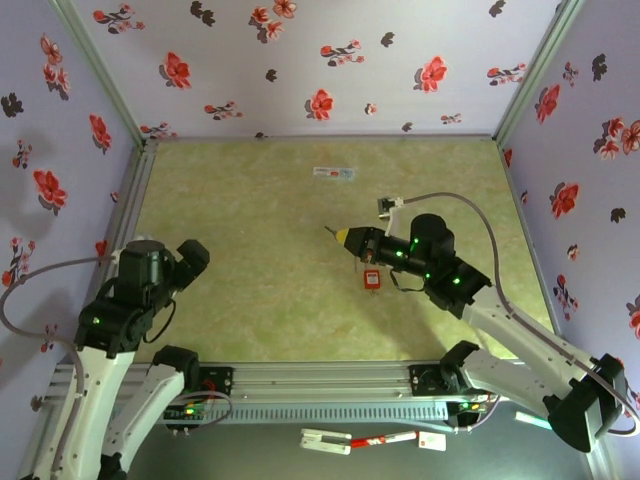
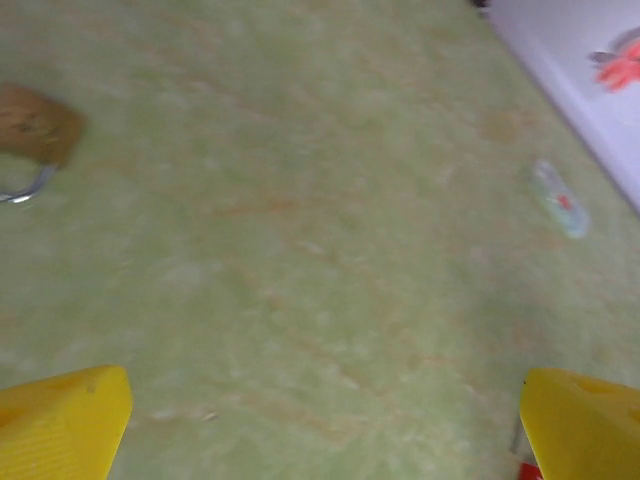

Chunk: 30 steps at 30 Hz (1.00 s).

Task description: Unlock with the key

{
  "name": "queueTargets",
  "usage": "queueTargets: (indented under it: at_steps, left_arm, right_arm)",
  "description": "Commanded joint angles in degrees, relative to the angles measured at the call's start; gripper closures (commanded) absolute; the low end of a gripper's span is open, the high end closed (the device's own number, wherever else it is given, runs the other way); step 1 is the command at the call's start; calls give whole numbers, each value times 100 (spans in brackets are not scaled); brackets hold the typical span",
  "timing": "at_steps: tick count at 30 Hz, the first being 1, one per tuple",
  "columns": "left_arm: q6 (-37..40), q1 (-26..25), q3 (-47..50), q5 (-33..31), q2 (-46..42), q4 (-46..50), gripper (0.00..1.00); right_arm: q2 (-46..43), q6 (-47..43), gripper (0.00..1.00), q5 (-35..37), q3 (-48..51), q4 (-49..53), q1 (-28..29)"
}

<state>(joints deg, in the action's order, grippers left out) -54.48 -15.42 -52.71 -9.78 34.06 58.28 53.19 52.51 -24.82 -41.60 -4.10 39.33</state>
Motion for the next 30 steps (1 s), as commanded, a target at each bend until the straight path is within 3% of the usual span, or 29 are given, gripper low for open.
queueTargets:
  at_steps: [1, 5, 14, 21, 30]
  left_arm:
    - [-282, 392, 63, -388, 320, 893, 0]
    - [-222, 1079, 278, -297, 724, 685, 0]
    - [1737, 2882, 322, -30, 2277, -615, 0]
    - [3248, 3183, 220, 495, 3627, -1235, 0]
    - [3857, 3617, 106, 604, 4625, -1411, 0]
  right_arm:
    - [-80, -259, 100, 60, -208, 390, 31]
    - [-115, -244, 100, 57, -160, 540, 31]
    - [-258, -274, 100, 204, -14, 830, 13]
    - [-221, -285, 100, 157, -37, 898, -60]
    - [-85, -208, 100, 29, -164, 1000, -145]
